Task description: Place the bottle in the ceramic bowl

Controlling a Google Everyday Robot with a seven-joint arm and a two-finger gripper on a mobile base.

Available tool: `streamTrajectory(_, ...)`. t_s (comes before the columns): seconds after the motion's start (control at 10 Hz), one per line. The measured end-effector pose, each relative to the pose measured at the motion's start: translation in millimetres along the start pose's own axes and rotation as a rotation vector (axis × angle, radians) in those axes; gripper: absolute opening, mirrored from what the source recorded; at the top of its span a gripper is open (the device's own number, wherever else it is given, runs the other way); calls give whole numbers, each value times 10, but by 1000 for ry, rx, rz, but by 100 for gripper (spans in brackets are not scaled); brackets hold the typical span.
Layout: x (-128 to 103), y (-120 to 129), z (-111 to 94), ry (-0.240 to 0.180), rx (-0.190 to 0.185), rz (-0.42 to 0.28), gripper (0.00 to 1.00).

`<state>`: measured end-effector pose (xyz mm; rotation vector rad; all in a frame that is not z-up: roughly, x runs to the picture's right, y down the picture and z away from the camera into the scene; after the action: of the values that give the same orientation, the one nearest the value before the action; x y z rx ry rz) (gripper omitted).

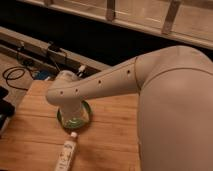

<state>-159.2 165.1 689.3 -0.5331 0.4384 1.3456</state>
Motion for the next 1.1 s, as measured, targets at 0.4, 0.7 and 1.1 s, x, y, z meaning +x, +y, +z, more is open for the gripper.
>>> streamTrajectory(0.4, 120, 126, 8, 3, -13, 0, 65)
streamTrajectory(0.7, 119, 132, 16, 5, -12, -1, 65)
streamTrajectory(1.1, 239, 243, 325, 48, -60, -20, 65)
